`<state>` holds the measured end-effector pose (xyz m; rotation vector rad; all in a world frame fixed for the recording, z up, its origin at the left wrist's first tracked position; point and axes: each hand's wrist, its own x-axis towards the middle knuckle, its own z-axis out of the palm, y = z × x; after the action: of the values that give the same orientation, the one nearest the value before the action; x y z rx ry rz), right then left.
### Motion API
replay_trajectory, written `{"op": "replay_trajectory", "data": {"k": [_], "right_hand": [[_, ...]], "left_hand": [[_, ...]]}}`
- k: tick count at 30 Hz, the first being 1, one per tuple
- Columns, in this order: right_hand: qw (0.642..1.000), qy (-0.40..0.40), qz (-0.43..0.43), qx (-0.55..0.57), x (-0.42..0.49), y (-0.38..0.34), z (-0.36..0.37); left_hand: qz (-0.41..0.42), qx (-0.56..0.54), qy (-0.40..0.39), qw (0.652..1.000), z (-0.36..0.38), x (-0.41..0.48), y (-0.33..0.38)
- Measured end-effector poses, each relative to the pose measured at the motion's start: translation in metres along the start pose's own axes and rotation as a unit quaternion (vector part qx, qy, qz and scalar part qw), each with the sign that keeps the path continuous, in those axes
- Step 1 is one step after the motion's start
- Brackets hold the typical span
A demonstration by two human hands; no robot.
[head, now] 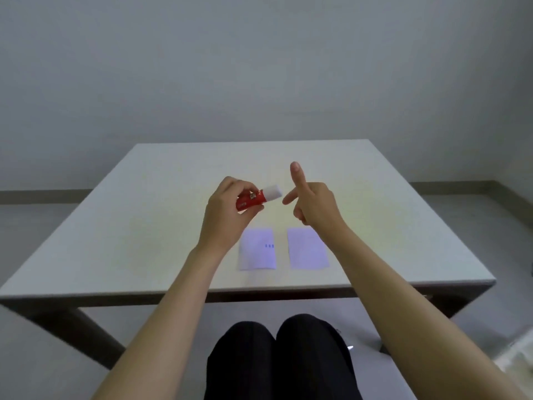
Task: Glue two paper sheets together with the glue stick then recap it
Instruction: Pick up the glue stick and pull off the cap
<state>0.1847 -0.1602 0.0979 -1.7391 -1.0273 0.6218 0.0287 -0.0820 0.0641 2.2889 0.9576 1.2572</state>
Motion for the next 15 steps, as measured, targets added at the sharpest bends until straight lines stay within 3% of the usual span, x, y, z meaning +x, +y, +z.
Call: {"op": "replay_trajectory", "data": {"k": [3, 9, 13, 15], "right_hand": [[0.998, -0.048, 0.009, 0.049, -0.001, -0.003, -0.002], [0.983, -0.146, -0.104, 0.044, 0.006, 0.0, -0.015], [0.995, -0.092, -0.046, 0.005, 0.012, -0.005, -0.012], [0.994, -0.077, -0.069, -0.023, 0.017, -0.003, -0.011]], "left_hand": [[0.034, 0.009, -0.024, 0.999, 0.0, 0.003, 0.015], [0.059, 0.039, -0.025, 0.997, -0.003, 0.011, 0.022], [0.065, 0.061, -0.031, 0.996, 0.0, 0.012, 0.024], [0.066, 0.08, -0.033, 0.994, 0.001, 0.012, 0.024]]}}
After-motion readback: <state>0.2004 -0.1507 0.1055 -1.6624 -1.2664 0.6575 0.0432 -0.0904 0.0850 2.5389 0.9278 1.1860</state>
